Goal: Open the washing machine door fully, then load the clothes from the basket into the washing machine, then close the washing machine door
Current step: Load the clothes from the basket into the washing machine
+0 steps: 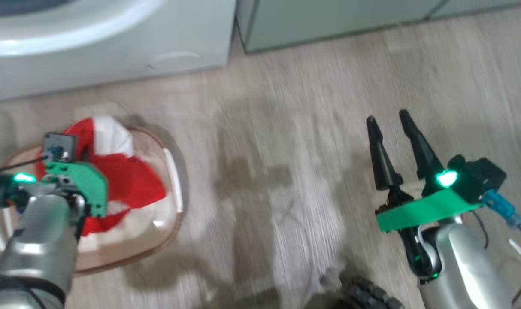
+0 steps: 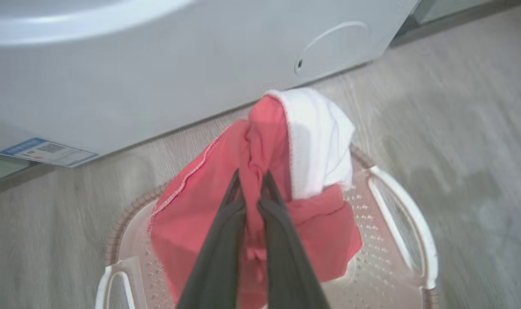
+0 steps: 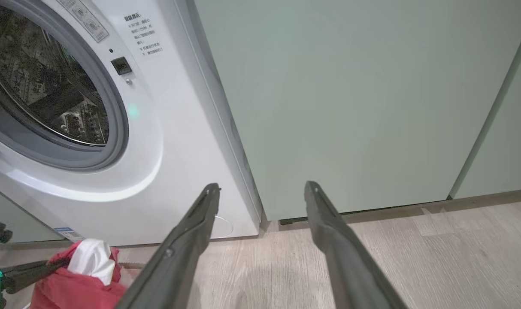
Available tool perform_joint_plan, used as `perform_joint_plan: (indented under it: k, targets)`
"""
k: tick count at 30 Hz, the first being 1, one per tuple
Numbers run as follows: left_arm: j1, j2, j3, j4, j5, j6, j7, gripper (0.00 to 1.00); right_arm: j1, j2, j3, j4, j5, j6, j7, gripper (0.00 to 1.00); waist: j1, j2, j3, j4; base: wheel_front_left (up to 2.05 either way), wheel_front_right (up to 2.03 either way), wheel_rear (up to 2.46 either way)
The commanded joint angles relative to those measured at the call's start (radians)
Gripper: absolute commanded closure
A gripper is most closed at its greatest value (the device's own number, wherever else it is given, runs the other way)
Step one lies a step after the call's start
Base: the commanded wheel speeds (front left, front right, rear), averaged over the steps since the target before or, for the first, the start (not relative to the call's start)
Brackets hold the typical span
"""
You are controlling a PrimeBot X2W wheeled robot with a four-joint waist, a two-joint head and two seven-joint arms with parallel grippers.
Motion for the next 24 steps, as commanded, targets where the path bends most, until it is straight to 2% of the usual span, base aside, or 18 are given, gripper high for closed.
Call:
perform_joint_plan:
  k: [1,6,7,24]
  targets:
    - [0.035,0.013,0.029,-0.078,-0.011,-0.002,-0.013,1.00,0.021,-0.009,0.007,-0.020,-0.008,0.000,-0.009,0.00,0.0001,-0.0001,-0.106,0.068,0.00,0.00,0.00]
    - [0.107,-0.024,0.044,-0.225,-0.022,0.006,-0.014,1.00,0.041,-0.009,-0.005,-0.004,-0.022,0.000,-0.009,0.00,0.0001,-0.0001,-0.187,0.102,0.00,0.00,0.00]
    - [0.143,-0.039,0.051,-0.305,-0.022,0.013,-0.014,1.00,0.052,-0.009,-0.011,0.003,-0.029,0.000,-0.009,0.00,0.0001,-0.0001,-0.224,0.116,0.00,0.00,0.00]
    - [0.475,-0.155,0.114,-0.759,-0.017,0.015,-0.014,1.00,0.183,-0.009,-0.053,0.011,-0.059,0.000,-0.009,0.00,0.0001,-0.0001,-0.453,0.195,0.00,0.00,0.00]
